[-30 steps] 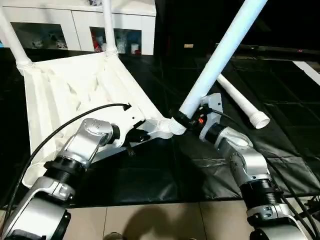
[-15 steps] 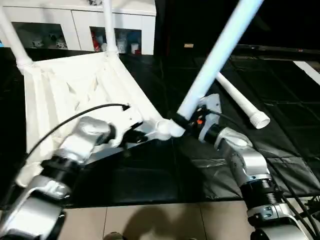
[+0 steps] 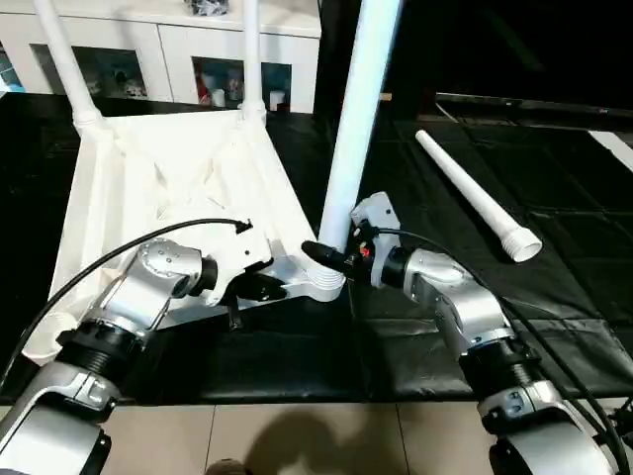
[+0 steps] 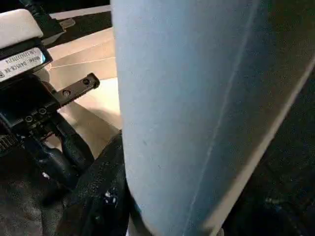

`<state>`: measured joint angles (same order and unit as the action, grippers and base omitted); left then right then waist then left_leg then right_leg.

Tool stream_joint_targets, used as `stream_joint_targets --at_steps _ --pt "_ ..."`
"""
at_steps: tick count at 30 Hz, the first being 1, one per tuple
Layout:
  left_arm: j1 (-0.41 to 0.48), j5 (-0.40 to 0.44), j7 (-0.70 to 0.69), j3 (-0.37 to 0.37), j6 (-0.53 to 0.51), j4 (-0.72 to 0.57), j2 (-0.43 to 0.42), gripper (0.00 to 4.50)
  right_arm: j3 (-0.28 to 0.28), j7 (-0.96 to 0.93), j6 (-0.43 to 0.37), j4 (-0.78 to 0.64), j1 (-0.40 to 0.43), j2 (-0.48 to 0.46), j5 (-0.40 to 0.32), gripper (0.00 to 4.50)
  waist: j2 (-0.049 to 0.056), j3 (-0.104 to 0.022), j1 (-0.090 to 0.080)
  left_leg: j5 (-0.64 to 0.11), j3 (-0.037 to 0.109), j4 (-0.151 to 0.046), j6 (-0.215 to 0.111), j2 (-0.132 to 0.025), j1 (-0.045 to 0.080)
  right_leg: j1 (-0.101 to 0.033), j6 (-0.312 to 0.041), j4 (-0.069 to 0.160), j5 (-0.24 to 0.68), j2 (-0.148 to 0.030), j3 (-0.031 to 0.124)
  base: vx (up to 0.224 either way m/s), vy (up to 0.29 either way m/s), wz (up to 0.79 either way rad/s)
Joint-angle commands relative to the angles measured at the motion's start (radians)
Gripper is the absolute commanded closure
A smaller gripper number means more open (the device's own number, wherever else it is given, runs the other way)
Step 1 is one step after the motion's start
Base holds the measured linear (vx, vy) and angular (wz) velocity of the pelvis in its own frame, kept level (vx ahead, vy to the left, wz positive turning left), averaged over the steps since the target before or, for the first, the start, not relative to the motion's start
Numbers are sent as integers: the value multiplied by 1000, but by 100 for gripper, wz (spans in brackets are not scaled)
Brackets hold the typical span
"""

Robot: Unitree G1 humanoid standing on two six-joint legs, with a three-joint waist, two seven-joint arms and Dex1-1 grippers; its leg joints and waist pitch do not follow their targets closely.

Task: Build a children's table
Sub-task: Insert table leg to table base

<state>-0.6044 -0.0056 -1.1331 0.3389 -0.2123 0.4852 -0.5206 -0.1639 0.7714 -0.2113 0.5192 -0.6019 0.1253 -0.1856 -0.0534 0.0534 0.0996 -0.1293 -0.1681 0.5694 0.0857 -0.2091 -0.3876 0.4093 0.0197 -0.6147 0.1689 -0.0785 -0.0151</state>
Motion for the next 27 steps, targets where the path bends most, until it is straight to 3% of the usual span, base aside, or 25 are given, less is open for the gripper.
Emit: stream_joint_targets --at_steps 1,8,9,13,15,16,18,19,22,23,24,27 --pt "2 1 -25 18 16 -25 10 450 -23 -3 -18 53 2 9 35 258 16 -68 -7 -385 -5 -69 55 -8 29 -27 -171 70 285 -37 16 0 0 0" --pt "-1 2 -29 17 14 -24 9 450 33 -14 -22 160 -33 -9 1 259 18 -68 -12 -404 -4 -70 55 -8 31 -26 -179 71 288 -36 16 0 0 0" --pt "-1 2 -32 16 12 -25 9 450 38 -12 -20 169 -34 -11 -4 259 24 -67 -13 -417 -3 -71 59 -8 31 -25 -179 72 297 -36 15 0 0 0" --pt "-4 4 -32 10 8 -23 9 450 65 4 -26 185 -31 -24 -39 259 26 -68 -14 -435 -2 -71 62 -8 33 -24 -181 74 306 -36 15 0 0 0" --pt "-15 4 -4 -5 -14 -13 17 450 97 21 -21 179 -10 -34 -81 259 35 -69 -11 -431 -1 -70 63 -8 34 -25 -190 71 279 -36 15 0 0 0" --pt "-15 4 -4 -5 -14 -13 17 450 97 21 -21 179 -10 -34 -81 259 32 -70 -12 -429 -2 -71 61 -9 34 -26 -192 72 268 -35 15 0 0 0" --pt "-27 8 22 -16 -22 5 23 450 120 20 -1 179 20 -42 -103 259 38 -72 -7 -417 -2 -70 58 -8 33 -29 -204 69 231 -34 14 0 0 0" --pt "-32 10 27 -18 -22 12 23 450 126 20 7 180 31 -45 -108 259 35 -71 -6 -415 -3 -70 57 -7 32 -29 -206 69 227 -33 14 0 0 0" --pt "-56 15 49 -29 -27 40 28 450 132 21 56 179 77 -55 -106 259 44 -70 0 -432 -2 -70 57 -6 33 -29 -205 71 252 -36 13 0 0 0" --pt "-64 15 56 -35 -30 49 30 450 133 19 75 180 92 -60 -103 259 57 -69 4 -451 -1 -71 61 -6 35 -26 -202 75 272 -36 14 0 0 0" --pt "-71 14 60 -39 -32 56 31 450 134 15 91 181 104 -64 -101 259 54 -69 7 -462 1 -72 63 -6 35 -27 -199 75 287 -37 13 0 0 0" --pt "-87 22 68 -43 -32 77 30 450 137 -5 160 180 153 -81 -88 259 61 -68 8 -489 3 -74 64 -6 36 -24 -194 81 320 -38 14 0 0 0"
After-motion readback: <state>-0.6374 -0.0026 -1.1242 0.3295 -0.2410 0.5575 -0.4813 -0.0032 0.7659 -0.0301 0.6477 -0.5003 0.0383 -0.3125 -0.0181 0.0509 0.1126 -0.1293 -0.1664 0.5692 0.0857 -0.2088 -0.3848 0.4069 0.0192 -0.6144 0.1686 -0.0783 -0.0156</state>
